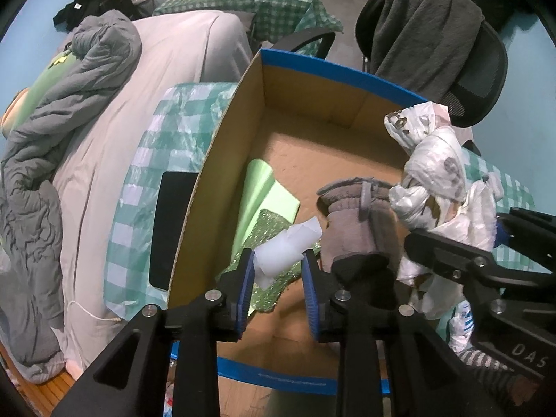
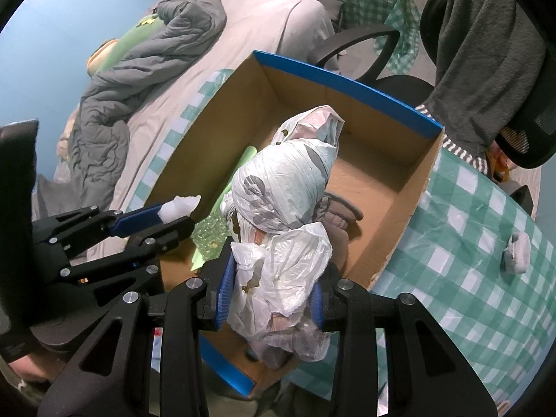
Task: Organize soft objects
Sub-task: 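Open both grippers to drop the white bag bundle and white cloth into the box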
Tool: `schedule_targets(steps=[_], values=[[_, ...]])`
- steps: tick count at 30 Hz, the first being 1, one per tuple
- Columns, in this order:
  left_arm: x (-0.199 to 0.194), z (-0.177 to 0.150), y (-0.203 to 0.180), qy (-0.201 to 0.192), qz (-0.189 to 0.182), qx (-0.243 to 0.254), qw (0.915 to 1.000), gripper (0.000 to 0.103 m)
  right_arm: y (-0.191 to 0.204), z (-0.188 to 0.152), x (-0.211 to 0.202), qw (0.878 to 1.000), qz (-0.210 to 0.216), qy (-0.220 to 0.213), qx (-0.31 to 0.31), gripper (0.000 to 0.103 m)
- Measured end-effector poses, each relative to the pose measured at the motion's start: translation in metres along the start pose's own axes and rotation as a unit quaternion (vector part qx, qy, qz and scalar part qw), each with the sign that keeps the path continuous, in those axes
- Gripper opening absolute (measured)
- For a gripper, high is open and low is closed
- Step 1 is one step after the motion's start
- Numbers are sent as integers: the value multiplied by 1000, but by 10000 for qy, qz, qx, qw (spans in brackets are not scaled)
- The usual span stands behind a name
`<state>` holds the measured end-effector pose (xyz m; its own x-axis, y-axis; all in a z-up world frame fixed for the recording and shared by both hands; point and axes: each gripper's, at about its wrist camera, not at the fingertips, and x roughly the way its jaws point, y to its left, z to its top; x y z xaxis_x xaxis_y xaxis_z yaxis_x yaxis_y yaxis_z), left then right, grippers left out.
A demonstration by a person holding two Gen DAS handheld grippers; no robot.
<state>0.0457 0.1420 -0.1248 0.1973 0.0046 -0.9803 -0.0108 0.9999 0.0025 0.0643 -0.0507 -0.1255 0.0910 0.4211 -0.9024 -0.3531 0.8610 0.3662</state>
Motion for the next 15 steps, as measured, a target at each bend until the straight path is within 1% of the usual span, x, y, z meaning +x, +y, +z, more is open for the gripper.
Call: schedule_targets(steps=[3, 5, 7, 9, 15], values=[[2, -1, 3, 35, 15, -32, 10000, 30, -1, 0, -1, 10000, 1, -6, 68, 41], [2, -1, 3, 43, 57, -31, 10000, 34, -2, 0, -2, 9999, -43, -36, 83, 48], [1, -1, 3, 36, 79, -36, 10000, 41, -3, -1, -4, 9999, -64, -80, 108, 53], [0, -1, 2, 26, 98, -33, 9999, 44, -5, -2, -7, 9998, -79, -121, 146, 57], [-5, -1, -5, 28, 148, 20, 9999, 45, -14, -4, -16, 9994, -148, -207, 229, 61]])
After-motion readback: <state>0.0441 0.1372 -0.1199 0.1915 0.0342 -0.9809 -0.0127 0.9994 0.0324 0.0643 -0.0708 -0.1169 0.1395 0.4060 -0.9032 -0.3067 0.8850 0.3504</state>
